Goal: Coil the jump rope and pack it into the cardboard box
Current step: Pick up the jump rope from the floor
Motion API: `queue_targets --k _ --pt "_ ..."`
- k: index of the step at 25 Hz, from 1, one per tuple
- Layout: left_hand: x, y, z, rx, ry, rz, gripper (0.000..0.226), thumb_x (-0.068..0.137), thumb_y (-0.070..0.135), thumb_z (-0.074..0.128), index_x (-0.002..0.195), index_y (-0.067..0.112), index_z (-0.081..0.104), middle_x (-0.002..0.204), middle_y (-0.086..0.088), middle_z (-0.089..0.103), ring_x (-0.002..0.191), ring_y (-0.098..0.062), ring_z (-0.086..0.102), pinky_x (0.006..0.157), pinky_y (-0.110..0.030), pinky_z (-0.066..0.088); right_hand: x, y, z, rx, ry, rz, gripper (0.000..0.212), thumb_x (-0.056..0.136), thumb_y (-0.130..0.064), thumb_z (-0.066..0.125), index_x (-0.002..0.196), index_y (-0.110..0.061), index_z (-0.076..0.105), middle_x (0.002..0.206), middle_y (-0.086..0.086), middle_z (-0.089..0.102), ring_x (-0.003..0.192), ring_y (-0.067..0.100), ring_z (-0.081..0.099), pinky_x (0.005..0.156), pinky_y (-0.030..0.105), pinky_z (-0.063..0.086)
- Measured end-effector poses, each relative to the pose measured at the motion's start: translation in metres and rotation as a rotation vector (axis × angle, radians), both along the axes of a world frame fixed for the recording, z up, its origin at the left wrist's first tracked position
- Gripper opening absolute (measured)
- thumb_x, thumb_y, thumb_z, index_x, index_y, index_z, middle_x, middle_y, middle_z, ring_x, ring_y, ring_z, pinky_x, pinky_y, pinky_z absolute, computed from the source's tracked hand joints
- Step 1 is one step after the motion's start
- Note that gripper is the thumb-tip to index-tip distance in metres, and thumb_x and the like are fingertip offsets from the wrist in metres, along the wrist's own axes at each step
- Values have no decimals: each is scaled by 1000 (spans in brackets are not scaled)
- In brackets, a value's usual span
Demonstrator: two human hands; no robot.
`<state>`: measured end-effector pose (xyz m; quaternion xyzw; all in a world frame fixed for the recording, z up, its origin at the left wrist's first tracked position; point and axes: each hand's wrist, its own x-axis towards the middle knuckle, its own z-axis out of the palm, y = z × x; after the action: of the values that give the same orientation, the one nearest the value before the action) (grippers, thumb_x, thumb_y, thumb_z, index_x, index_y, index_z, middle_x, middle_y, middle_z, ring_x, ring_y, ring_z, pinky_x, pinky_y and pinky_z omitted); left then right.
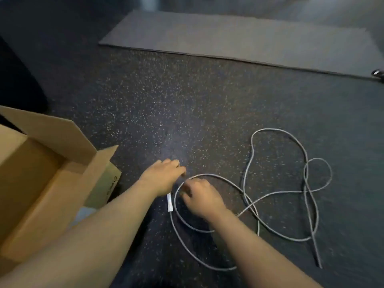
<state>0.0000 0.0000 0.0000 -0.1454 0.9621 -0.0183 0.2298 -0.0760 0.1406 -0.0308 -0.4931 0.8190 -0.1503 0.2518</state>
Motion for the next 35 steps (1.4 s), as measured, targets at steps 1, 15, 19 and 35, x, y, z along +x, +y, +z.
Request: queue_targets --k 1,15,19,35 --pt "2 1 -21 6 -63 -40 50 91 1 53 136 21 48 137 -7 47 125 -29 47 95 -39 40 11 -4 -20 43 -7 16 35 93 -36 56 115 -11 62 121 17 66 114 42 59 89 48 51" --pt "-33 -76 57 166 206 85 26 97 19 57 116 37 54 105 12 62 88 -19 63 81 -41 55 -74 -37 46 -184 -305 -247 25 98 -30 60 108 -7 58 90 12 69 75 28 63 65 37 48" --pt "-58 -95 126 405 513 276 14 100 25 59 109 31 50 99 1 68 74 -18 63 69 -37 52 -150 -8 168 -368 -443 -227 33 102 -36 55 95 -7 68 57 -2 42 41 10 38 39 22 27" --pt "-158 11 330 1528 1688 595 27 110 25 36 97 11 55 59 4 36 44 -8 26 42 -23 27 -195 68 276 -776 -650 -235 49 93 -58 53 95 -14 73 65 1 39 48 13 30 47 26 29"
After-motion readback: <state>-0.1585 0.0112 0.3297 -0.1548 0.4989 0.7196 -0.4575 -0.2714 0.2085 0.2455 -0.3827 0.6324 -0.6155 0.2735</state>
